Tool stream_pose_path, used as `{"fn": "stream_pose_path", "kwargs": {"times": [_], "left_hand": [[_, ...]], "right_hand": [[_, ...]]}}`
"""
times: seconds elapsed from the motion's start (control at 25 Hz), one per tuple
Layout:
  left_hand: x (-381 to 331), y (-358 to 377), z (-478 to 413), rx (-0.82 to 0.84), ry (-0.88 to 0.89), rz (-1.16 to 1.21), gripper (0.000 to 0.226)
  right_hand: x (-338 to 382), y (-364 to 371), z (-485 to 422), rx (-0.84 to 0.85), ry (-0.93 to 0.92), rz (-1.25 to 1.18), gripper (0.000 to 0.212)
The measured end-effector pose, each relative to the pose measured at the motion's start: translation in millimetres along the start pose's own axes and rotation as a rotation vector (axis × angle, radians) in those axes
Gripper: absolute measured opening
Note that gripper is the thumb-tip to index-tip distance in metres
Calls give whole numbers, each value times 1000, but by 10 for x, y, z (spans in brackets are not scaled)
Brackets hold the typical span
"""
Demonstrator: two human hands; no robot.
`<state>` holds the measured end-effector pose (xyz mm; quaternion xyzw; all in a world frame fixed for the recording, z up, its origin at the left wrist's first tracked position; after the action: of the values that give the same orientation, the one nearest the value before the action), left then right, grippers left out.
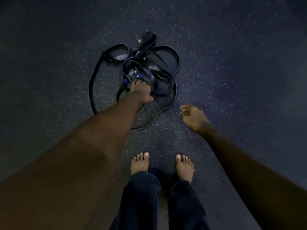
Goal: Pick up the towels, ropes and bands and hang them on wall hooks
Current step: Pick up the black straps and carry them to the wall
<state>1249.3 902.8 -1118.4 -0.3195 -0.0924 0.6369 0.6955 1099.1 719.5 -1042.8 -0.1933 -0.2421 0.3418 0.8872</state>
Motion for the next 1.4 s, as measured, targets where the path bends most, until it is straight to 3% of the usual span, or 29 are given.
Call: {"fn": "stream_pose_path", "kwargs": {"times": [0.12,0.28,0.48,0.64,0.76,0.84,0.92,1.0,1.08,1.2,1.4], "left_hand": [[113,-32,380,-40,-25,390,22],[357,-432,1083,-284,-162,975,32],[480,-1174,2024,-637,-233,1249,42],[316,-1716,2804,-777,-273,1483,43],[191,-2234,3418,-931,-205,1547,45],[121,-2631,3899,-1004,-132,1522,47],[50,-3041,4458,-1055,-49,1451,48],[58,-3320,5020,-1081,8,1380,47],[127,-3465,5501,-1083,9,1316,46],[240,-3651,6161,-1107,3,1264,45],[652,-4523,7114,-1498,119,1445,37]], "right_hand": [[134,-97,95,8,26,12,39],[547,-392,351,-7,28,50,37],[1095,-803,809,14,18,94,33],[1408,-1181,1479,1,-20,83,16],[1562,-1413,2071,-15,-40,93,17],[1606,-1587,2550,-41,-29,92,28],[1670,-1703,3047,-49,-41,90,26],[1706,-1778,3519,-41,-38,128,13],[1756,-1840,3888,-35,-58,189,26],[1977,-1968,4399,-45,-108,209,28],[2433,-2173,5035,-122,-154,223,30]]}}
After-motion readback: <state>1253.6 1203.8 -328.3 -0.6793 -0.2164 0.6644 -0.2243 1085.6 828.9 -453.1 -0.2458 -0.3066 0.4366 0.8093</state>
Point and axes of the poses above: each hand's wrist, its own z-axis away from the middle knuckle, its own y-axis out of the palm, x = y × z, the point moved 4 cm from there along -z, towards the middle knuckle, and after that the axes turned 11 degrees about z, right-handed, at the moved point
